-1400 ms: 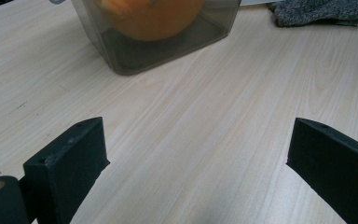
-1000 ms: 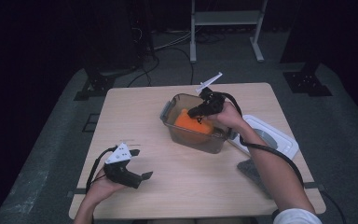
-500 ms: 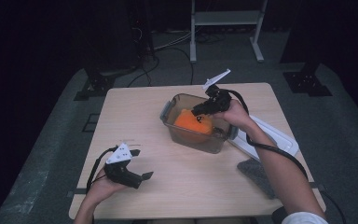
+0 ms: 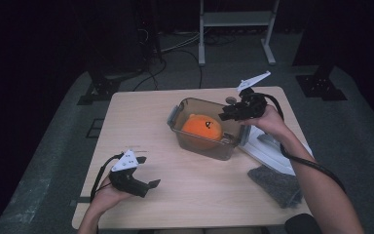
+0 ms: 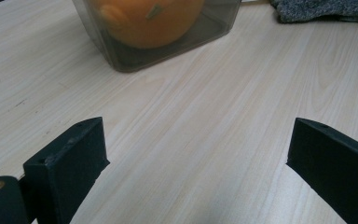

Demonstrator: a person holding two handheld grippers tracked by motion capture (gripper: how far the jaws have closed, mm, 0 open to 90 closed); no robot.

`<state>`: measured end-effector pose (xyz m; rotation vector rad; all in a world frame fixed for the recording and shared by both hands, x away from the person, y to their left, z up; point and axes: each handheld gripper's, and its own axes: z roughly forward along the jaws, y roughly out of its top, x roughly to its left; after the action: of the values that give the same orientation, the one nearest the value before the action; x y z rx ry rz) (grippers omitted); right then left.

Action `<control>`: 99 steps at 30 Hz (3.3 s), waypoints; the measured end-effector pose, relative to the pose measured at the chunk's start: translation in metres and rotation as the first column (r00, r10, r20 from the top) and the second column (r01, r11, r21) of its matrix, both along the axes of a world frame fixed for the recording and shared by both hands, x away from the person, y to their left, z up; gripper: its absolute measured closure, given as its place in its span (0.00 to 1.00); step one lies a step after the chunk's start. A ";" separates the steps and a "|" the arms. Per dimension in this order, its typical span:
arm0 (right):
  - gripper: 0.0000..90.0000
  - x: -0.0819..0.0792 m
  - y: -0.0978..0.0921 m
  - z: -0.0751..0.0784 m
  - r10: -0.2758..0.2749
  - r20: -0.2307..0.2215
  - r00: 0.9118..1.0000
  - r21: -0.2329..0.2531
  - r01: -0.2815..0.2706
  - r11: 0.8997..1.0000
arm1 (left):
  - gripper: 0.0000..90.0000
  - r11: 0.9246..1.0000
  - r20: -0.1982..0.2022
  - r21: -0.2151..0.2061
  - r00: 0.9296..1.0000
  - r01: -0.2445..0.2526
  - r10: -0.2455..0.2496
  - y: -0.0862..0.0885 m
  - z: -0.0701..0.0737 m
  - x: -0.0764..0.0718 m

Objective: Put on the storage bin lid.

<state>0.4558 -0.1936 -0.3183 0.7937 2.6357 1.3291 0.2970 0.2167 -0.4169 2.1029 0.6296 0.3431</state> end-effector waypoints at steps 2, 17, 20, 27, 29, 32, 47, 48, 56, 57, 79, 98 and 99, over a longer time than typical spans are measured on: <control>0.59 -0.004 -0.009 0.000 -0.011 0.005 1.000 0.002 0.011 1.000 | 0.04 1.000 0.002 -0.005 1.000 -0.002 0.002 0.000 0.000 0.000; 0.41 -0.027 -0.069 -0.009 -0.091 0.019 0.996 0.016 0.091 0.996 | 0.04 1.000 0.001 -0.009 1.000 -0.015 0.015 0.003 0.000 0.000; 0.40 -0.030 -0.079 -0.013 -0.108 0.023 0.994 0.016 0.108 0.994 | 0.04 1.000 0.000 -0.011 1.000 -0.019 0.019 0.003 0.000 0.000; 0.37 -0.037 -0.100 -0.024 -0.151 0.005 0.989 0.019 0.151 0.988 | 0.04 1.000 0.005 -0.012 1.000 -0.023 0.023 0.003 0.000 -0.001; 0.36 -0.037 -0.106 -0.028 -0.162 -0.003 0.987 0.016 0.162 0.987 | 0.04 1.000 0.006 -0.011 1.000 -0.023 0.023 0.004 0.000 -0.001; 0.36 -0.038 -0.113 -0.036 -0.180 -0.016 0.983 0.003 0.180 0.984 | 0.04 1.000 0.006 -0.011 1.000 -0.025 0.025 0.004 0.000 -0.001; 0.35 -0.044 -0.144 -0.075 -0.256 -0.031 0.966 -0.011 0.255 0.967 | 0.04 1.000 0.003 -0.009 1.000 -0.025 0.025 0.003 -0.001 0.000; 0.35 -0.044 -0.146 -0.077 -0.260 -0.030 0.965 -0.012 0.260 0.966 | 0.04 1.000 0.003 -0.007 1.000 -0.025 0.025 0.003 -0.001 0.000; 0.35 -0.044 -0.153 -0.094 -0.288 -0.032 0.957 -0.024 0.287 0.957 | 0.04 1.000 0.001 -0.006 1.000 -0.025 0.025 0.004 -0.001 0.000; 0.35 -0.043 -0.153 -0.096 -0.291 -0.032 0.956 -0.029 0.290 0.956 | 0.04 1.000 0.001 -0.004 1.000 -0.024 0.024 0.004 -0.001 0.000; 0.46 -0.038 -0.157 -0.125 -0.331 -0.021 0.944 -0.075 0.328 0.942 | 0.04 1.000 -0.007 -0.005 1.000 -0.026 0.026 0.005 -0.002 0.000; 0.72 -0.039 -0.153 -0.126 -0.320 0.025 0.947 -0.082 0.321 0.943 | 0.04 1.000 -0.004 -0.005 1.000 -0.027 0.027 0.006 -0.001 0.000; 0.73 -0.040 -0.153 -0.126 -0.323 0.027 0.946 -0.084 0.324 0.942 | 0.04 1.000 -0.005 -0.006 1.000 -0.027 0.027 0.006 -0.002 0.000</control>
<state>0.4161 -0.3465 -0.4440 1.1405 2.3975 1.1193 0.2968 0.2224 -0.4185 2.0918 0.6620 0.3514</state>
